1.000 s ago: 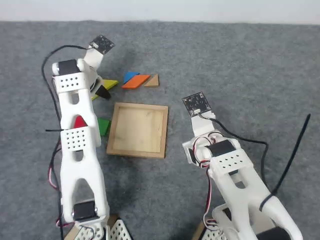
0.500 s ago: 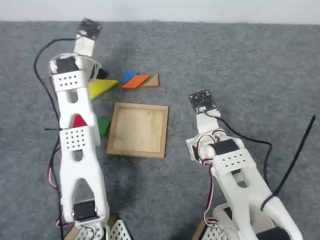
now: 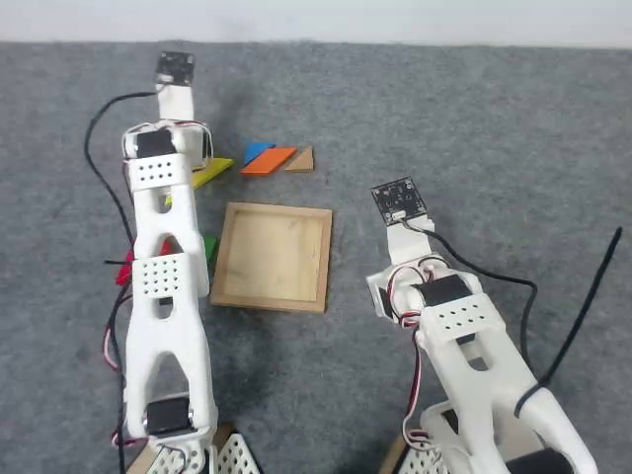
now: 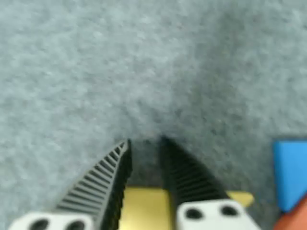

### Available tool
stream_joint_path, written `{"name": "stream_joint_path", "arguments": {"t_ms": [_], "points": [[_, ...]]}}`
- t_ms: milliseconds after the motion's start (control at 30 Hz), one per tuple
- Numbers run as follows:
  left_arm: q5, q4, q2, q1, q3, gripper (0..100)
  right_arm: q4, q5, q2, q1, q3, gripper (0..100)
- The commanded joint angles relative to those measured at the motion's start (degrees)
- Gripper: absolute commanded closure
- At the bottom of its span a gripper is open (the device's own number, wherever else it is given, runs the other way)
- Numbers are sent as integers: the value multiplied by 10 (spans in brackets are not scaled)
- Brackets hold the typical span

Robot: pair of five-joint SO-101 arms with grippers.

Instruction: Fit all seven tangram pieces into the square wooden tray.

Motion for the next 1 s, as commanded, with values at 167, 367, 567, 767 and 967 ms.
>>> {"name": "stream_joint_path", "arguments": {"t_ms": [167,367,567,767,967], "points": [[-25,135,-36,-28,-14,955,-14,-2,0,11,-4,989],[-41,237,-71,-43,-14,956,-14,-2,0,11,-4,989],[-39,255,-73,-65,-10,974,-22,-2,0,13,-4,989],[-38,258,-91,-104,-2,977,-25,-2,0,13,-4,989],[-62,258,-205,-105,216,977,-25,-2,0,13,-4,989]]}}
